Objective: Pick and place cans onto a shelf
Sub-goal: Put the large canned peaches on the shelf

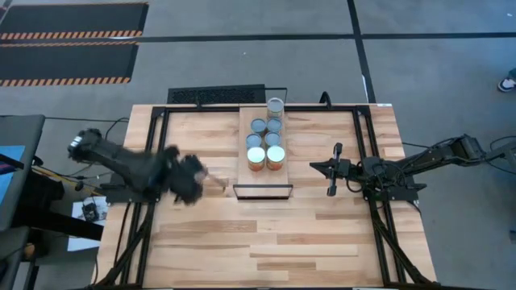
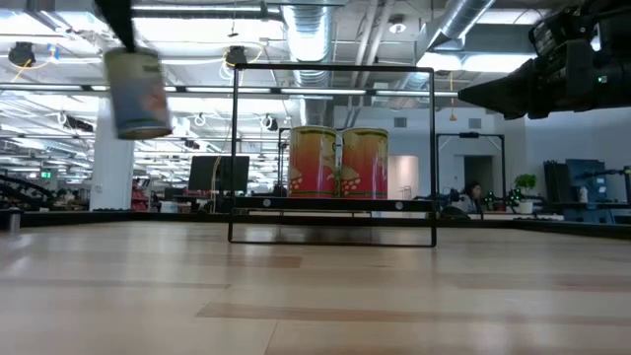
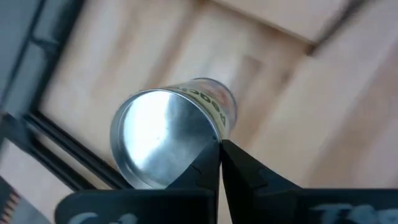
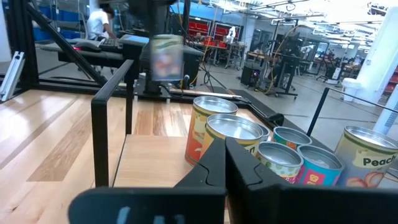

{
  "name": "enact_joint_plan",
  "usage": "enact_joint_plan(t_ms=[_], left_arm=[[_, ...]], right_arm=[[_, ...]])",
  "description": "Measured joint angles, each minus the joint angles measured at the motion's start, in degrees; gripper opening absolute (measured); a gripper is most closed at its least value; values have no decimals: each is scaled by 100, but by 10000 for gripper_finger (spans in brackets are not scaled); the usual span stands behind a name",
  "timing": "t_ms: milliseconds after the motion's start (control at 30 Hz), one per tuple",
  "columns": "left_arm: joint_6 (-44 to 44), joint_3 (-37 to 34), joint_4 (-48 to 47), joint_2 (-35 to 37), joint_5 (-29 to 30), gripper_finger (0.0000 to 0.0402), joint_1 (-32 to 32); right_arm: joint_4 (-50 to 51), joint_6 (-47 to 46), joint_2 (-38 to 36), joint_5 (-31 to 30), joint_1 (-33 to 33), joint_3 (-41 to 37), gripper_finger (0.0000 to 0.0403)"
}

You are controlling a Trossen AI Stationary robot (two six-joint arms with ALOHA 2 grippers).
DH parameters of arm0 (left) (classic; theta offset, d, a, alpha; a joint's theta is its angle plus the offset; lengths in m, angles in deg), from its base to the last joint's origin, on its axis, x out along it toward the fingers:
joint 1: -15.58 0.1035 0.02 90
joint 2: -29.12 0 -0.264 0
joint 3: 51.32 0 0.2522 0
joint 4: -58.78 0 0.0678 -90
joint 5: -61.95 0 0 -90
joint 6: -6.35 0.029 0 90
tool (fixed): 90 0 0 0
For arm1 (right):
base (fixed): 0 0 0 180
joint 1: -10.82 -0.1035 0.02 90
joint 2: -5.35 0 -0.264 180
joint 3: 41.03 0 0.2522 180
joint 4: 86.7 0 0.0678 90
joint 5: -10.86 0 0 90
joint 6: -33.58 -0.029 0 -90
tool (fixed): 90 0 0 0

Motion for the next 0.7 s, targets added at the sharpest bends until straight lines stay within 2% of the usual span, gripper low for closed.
enact_joint_plan(t_ms=[100,200,333,400,533,700], left_arm=[[1495,0,173,292,42,0,1108],[3156,1,769,434,-88,0,2362],[5275,8,2119,317,-868,0,3905],[6070,11,2715,115,-1294,0,4530],[7003,431,2998,-639,-1760,0,5327],[7786,1493,2952,-1737,-1804,0,5507]], right_arm=[[0,-2,1,0,0,0,10],[-18,-2,1,0,0,0,10],[-36,-4,-2,0,0,18,10],[-15,-4,1,0,0,29,10],[-11,-4,1,2,0,48,10],[4,-4,1,2,0,50,10]])
